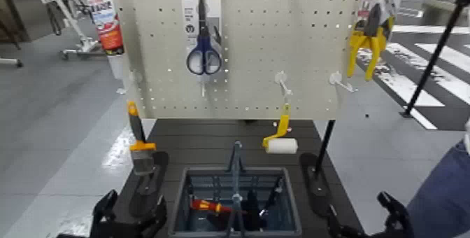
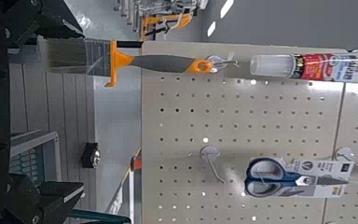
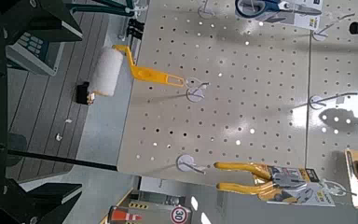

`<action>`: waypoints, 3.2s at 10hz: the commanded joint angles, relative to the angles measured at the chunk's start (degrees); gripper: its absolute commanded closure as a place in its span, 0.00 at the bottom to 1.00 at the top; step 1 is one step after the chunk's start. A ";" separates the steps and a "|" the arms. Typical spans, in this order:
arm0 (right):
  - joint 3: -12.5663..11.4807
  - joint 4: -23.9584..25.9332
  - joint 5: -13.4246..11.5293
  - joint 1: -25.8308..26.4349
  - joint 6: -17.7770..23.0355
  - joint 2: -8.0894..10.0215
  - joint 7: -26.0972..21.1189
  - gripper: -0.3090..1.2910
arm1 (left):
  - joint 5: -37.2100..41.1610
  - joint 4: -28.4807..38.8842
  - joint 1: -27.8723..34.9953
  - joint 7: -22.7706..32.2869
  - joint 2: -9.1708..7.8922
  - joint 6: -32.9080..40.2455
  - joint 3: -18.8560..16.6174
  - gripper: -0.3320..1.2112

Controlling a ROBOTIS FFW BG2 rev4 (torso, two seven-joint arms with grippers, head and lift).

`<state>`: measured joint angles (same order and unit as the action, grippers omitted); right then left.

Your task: Put the yellow paint brush into the crate.

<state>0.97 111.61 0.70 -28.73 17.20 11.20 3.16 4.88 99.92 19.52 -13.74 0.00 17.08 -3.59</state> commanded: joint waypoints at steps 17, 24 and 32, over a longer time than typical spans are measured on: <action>2.02 -1.31 0.09 2.54 -0.68 -0.21 1.14 0.29 | 12.44 -15.54 -29.45 -31.44 -12.13 -24.38 -13.99 0.31; 3.33 -2.98 0.62 4.74 -1.03 -0.48 2.02 0.29 | 11.20 -27.76 -40.26 -43.13 -14.33 -25.52 -7.22 0.31; 3.25 -2.89 0.79 4.65 -0.77 -0.39 2.29 0.29 | 8.48 -26.09 -41.58 -42.60 -14.06 -29.30 -5.20 0.90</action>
<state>4.18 108.71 1.49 -24.09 16.43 10.81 5.45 13.38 73.76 -22.14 -56.33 -14.06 -12.16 -8.72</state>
